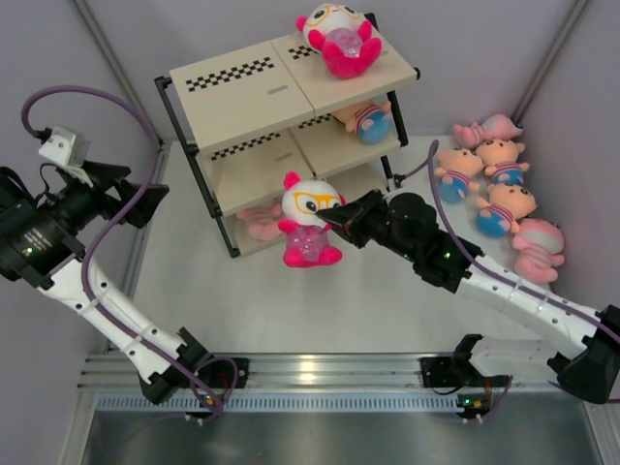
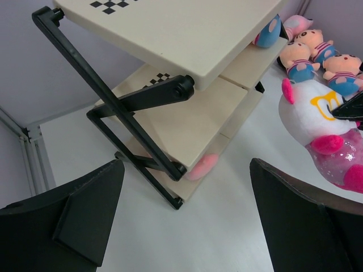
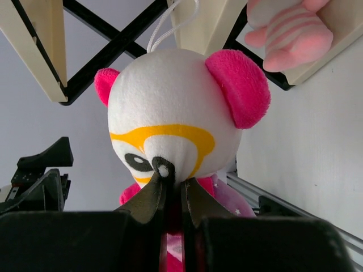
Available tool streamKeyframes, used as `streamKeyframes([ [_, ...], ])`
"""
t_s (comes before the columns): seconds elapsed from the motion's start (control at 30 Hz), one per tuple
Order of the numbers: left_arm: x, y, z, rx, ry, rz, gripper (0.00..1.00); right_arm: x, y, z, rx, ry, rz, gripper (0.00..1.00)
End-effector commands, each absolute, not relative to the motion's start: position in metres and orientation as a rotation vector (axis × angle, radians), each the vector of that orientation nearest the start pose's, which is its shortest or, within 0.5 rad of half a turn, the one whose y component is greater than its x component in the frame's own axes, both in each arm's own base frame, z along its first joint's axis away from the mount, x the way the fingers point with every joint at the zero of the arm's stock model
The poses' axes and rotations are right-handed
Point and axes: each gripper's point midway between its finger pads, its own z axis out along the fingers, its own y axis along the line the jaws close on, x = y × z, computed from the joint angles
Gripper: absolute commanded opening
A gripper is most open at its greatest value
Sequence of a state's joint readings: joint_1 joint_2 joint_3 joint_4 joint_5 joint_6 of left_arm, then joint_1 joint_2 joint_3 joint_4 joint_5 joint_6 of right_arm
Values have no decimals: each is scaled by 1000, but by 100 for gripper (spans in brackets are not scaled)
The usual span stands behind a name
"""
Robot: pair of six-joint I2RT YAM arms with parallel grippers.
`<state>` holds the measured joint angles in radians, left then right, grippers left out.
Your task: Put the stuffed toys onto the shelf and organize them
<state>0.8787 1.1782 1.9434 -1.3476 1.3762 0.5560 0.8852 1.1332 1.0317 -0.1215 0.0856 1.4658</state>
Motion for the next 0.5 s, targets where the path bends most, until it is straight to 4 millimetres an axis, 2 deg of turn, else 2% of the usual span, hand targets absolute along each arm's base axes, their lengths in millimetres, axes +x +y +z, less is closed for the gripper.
streamKeyframes([
  [0.0,226,8,466,419,1652,-422,98,235,315,347,670,1915,1533,0],
  [0.23,229,9,468,429,1650,-437,99,237,306,338,687,1900,1491,0],
  [0.3,231,10,466,410,1657,-464,98,238,303,341,672,1893,1478,0],
  [0.43,236,16,458,377,1682,-491,98,237,301,348,628,1894,1456,0],
  [0.47,242,17,449,361,1731,-483,97,237,300,349,619,1890,1452,0],
])
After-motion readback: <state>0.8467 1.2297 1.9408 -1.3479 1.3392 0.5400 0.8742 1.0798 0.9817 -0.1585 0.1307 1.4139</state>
